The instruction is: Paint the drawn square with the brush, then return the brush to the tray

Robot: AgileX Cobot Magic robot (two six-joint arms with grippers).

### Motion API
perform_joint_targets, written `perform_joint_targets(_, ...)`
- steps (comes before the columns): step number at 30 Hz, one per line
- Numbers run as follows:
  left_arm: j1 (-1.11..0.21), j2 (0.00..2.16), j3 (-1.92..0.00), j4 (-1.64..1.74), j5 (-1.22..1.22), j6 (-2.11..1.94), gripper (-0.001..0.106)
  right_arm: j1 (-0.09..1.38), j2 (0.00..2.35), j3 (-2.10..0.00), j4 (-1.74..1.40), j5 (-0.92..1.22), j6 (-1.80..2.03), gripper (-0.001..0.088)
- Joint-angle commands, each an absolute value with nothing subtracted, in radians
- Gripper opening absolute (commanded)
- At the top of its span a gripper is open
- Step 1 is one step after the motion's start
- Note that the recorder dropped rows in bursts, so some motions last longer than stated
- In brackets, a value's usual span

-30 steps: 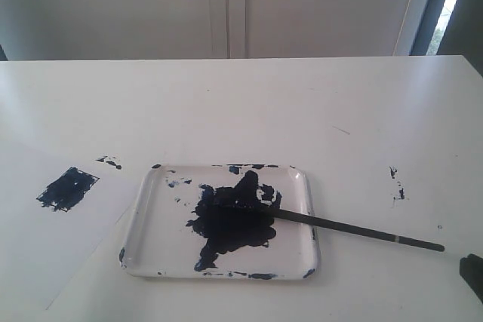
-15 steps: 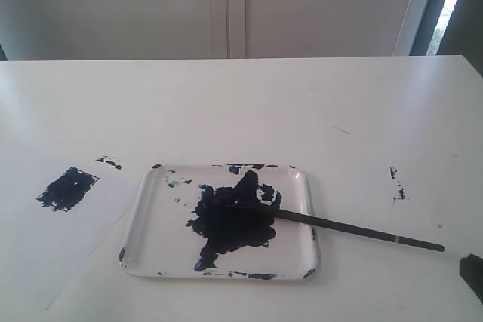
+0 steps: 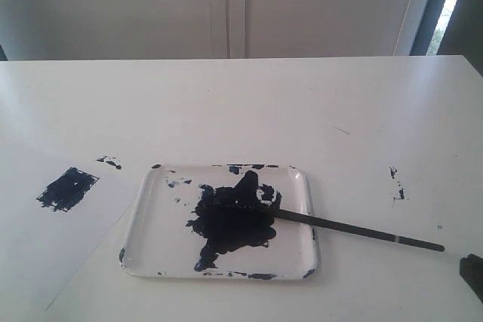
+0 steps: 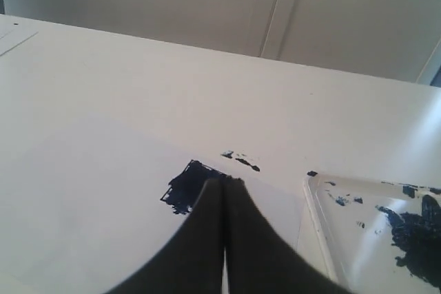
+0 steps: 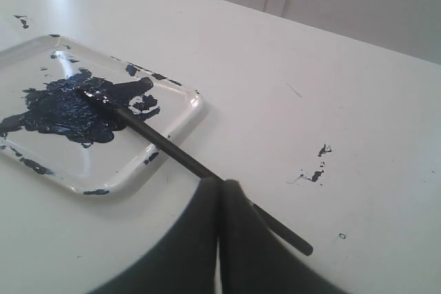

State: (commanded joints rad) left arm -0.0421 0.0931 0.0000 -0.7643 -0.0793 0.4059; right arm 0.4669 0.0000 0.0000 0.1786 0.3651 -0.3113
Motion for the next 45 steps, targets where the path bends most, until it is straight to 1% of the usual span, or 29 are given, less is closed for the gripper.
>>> perform_joint_targets(12,-0.042,0.093,0.0,-0.761,-0.11,0.351,0.0,0.467,0.0,0.0,0.179,0.365,-0.311,0.0)
perform_joint_targets(14,-0.042,0.093,0.0,-0.701,-0.106,0.333,0.0,0.467,0.0,0.0,0.179,0.365,-0.311,0.0)
perform_joint_targets(15,-0.042,0.093,0.0,-0.63,-0.104,0.287,0.0,0.467,0.0,0.0,0.179,0.365,-0.311,0.0)
perform_joint_targets(18,-0.042,0.084,0.0,-0.182,-0.054,-0.059,0.0,0.467,0.0,0.0,0.179,0.365,-0.311,0.0)
perform_joint_targets(20,-0.042,0.069,0.0,0.048,-0.028,-0.324,0.0,0.467,0.0,0.0,0.179,0.365,-0.311,0.0)
perform_joint_targets(23,-0.042,0.045,0.0,0.212,0.014,-0.545,0.0,0.467,0.0,0.0,0.179,0.365,-0.311,0.0)
perform_joint_targets(26,-0.042,0.029,0.0,0.217,0.098,-0.56,0.0,0.467,0.0,0.0,0.179,0.365,-0.311,0.0)
perform_joint_targets(29,-0.042,0.023,0.0,0.211,0.25,-0.543,0.0,0.467,0.0,0.0,0.179,0.365,-0.311,0.0)
perform_joint_targets(36,-0.042,0.0,0.0,0.122,0.248,-0.307,0.0,0.467,0.0,0.0,0.179,0.365,-0.311,0.0)
perform_joint_targets(39,-0.042,0.0,0.0,-0.135,0.225,-0.208,0.0,0.467,0.0,0.0,0.179,0.365,-0.311,0.0)
perform_joint_targets(41,-0.042,0.0,0.0,-0.217,0.233,-0.201,0.0,0.467,0.0,0.0,0.179,0.365,-0.311,0.0)
perform_joint_targets(45,-0.042,0.0,0.0,-0.146,0.233,-0.201,0.0,0.467,0.0,0.0,0.179,0.365,-0.311,0.0)
